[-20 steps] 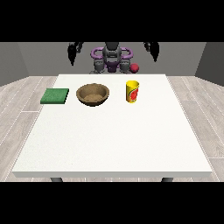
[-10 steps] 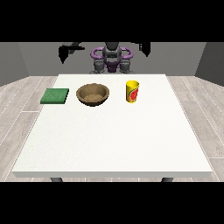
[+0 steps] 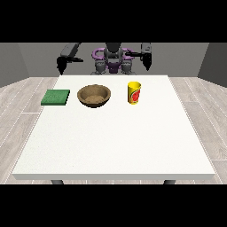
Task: Pick the cup and pour the ball into the bowl, then pick the bowl and place it on the pad
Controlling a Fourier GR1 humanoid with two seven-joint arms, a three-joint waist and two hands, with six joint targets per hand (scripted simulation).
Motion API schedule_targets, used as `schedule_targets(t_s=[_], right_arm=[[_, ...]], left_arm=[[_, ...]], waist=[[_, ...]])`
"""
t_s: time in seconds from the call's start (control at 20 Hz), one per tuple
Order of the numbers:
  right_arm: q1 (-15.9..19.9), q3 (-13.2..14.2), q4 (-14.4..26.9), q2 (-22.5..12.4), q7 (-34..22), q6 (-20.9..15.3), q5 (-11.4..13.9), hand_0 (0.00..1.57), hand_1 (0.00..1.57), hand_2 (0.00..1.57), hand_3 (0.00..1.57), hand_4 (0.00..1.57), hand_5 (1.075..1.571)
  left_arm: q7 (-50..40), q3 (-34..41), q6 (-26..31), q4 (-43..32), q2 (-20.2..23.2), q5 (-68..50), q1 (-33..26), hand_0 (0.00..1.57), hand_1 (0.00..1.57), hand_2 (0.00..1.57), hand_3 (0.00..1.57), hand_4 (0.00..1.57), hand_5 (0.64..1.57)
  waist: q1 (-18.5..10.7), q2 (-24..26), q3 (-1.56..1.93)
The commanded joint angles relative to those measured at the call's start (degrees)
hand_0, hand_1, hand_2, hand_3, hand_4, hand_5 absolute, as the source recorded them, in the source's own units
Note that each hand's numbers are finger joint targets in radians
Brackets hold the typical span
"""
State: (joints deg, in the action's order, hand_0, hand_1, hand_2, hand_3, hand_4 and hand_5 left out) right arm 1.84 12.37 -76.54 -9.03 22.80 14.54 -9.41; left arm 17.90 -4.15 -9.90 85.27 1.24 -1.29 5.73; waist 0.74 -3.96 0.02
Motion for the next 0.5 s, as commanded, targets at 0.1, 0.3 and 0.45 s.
schedule_targets(t_s=[0.1, 0.3, 0.45], right_arm=[[6.88, 0.79, 6.58, -1.09, 4.25, 0.92, 0.33, 0.0, 0.0, 0.0, 0.0, 0.0, 1.555], [10.75, 0.54, 10.15, 0.08, 7.36, -0.17, 0.95, 0.0, 0.0, 0.0, 0.0, 0.0, 1.549], [14.36, 3.33, 13.75, -2.94, 11.95, 2.44, -0.53, 0.0, 0.0, 0.0, 0.0, 0.0, 1.548]], left_arm=[[5.8, 2.43, -4.58, -9.53, -1.17, 2.26, 9.54, 0.0, 0.0, 0.0, 0.0, 0.0, 1.451], [6.86, 6.31, -1.74, -15.39, -0.08, -0.23, 15.25, 0.0, 0.0, 0.0, 0.0, 0.0, 1.46], [10.76, 9.27, -2.03, -17.72, 1.9, -0.65, 18.86, 0.0, 0.0, 0.0, 0.0, 0.0, 1.449]], waist=[[1.95, -5.79, -0.01], [2.03, -9.27, -0.01], [2.4, -15.1, 0.0]])
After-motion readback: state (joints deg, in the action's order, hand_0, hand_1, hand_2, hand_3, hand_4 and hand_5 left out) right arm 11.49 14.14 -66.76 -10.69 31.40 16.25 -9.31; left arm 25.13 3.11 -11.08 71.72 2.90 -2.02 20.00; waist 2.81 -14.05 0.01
